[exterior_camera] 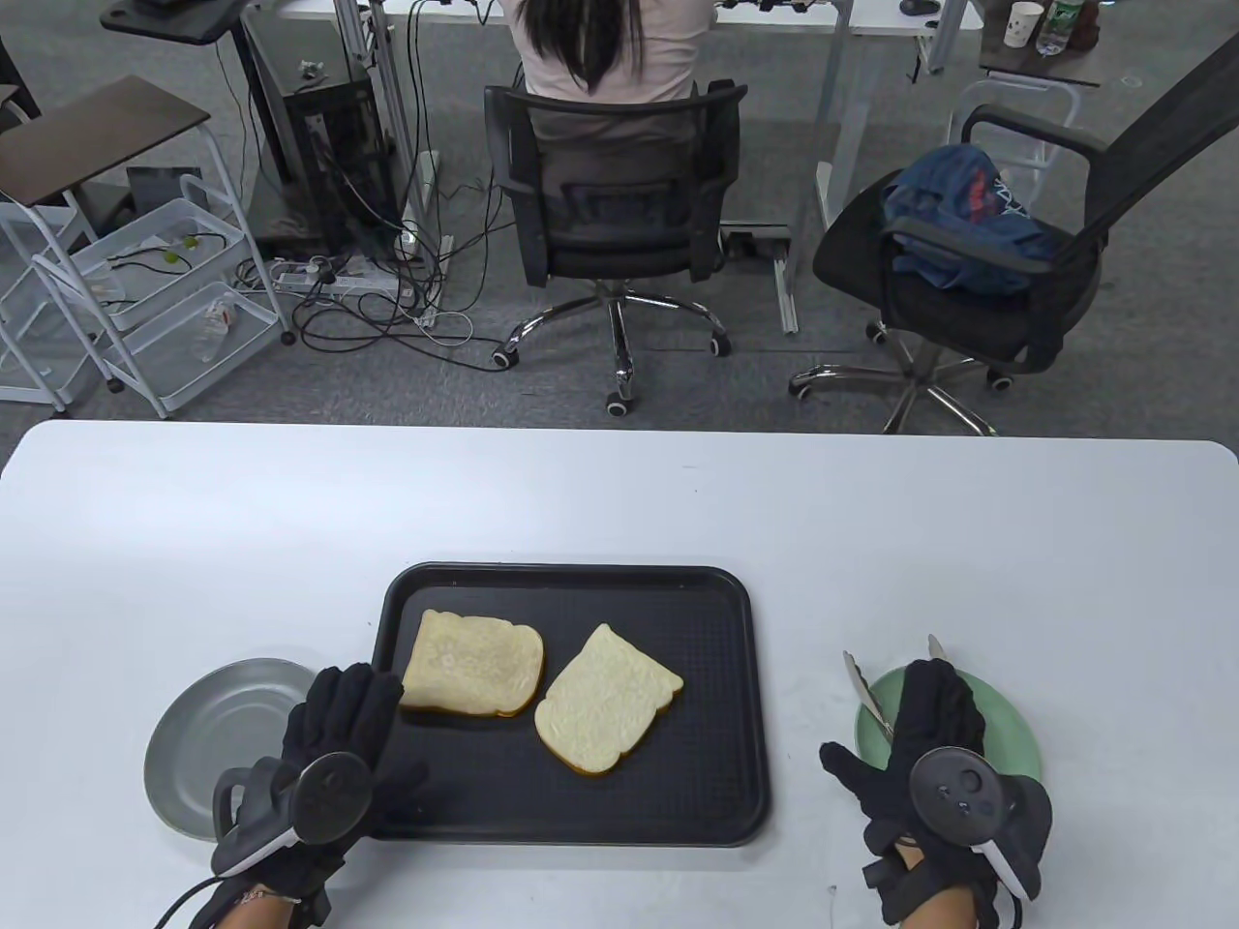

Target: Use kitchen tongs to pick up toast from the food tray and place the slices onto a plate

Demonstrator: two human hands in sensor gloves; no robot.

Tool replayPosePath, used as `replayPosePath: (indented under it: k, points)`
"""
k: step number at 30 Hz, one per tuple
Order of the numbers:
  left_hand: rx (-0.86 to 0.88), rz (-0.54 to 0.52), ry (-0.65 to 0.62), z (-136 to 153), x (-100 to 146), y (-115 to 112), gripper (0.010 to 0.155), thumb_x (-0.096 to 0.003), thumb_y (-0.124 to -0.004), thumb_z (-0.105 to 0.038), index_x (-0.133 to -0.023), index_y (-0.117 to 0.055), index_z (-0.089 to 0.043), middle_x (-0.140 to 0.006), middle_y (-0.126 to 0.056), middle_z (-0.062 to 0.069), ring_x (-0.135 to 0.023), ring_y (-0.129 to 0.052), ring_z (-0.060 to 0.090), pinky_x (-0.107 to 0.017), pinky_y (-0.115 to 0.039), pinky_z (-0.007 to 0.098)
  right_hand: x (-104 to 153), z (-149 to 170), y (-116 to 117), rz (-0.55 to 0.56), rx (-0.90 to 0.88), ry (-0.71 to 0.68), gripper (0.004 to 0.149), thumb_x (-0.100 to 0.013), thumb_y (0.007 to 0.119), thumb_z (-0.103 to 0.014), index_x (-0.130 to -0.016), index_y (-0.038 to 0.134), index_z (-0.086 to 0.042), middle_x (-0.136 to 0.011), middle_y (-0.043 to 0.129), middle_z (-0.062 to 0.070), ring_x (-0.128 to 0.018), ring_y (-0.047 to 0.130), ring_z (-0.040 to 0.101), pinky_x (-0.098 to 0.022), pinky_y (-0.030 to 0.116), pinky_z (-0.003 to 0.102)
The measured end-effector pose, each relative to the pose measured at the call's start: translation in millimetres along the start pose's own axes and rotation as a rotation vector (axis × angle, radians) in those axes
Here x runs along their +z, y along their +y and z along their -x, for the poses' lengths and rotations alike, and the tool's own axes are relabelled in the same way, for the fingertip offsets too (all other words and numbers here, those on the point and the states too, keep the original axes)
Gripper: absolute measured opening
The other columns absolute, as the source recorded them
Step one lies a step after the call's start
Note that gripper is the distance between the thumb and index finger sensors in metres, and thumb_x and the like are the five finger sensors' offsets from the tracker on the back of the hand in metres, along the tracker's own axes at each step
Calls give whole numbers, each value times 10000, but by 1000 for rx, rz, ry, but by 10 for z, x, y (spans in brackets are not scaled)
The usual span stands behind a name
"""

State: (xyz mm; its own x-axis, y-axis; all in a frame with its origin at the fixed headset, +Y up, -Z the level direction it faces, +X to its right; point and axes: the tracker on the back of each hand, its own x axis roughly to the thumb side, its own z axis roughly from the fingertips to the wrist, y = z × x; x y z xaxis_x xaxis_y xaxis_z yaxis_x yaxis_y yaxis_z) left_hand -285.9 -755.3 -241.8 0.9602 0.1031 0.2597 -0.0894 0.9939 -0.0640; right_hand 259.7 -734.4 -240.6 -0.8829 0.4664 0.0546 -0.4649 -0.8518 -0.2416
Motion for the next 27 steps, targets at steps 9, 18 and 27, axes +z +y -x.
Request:
replayPosePath:
  k: [9,18,27]
  points:
    - [8,-2,-2,9,-5,2,898,-571,-491,-700,-1222,-119,-205,-1266,-131,174,-1150,-199,496,-849,-372,635,62,472,7,-62,2,291,1144,-354,865,-572,-1003,185,80,-1042,244,419,-918,306,649,-605,325,683]
    - [11,0,2,24,-7,0,897,-572,-492,-698,-1222,-120,-204,-1265,-132,178,-1149,-198,498,-845,-374,640,9,667,287,-233,150,495,1085,-360,881,-504,-992,239,100,-995,473,411,-863,527,643,-560,457,737]
    - [7,9,9,38,-8,-8,896,-573,-493,-696,-1222,-124,-199,-1263,-138,181,-1145,-203,503,-838,-386,647,-24,664,379,-208,269,509,996,-310,905,-455,-988,378,49,-915,644,326,-829,623,548,-566,464,718]
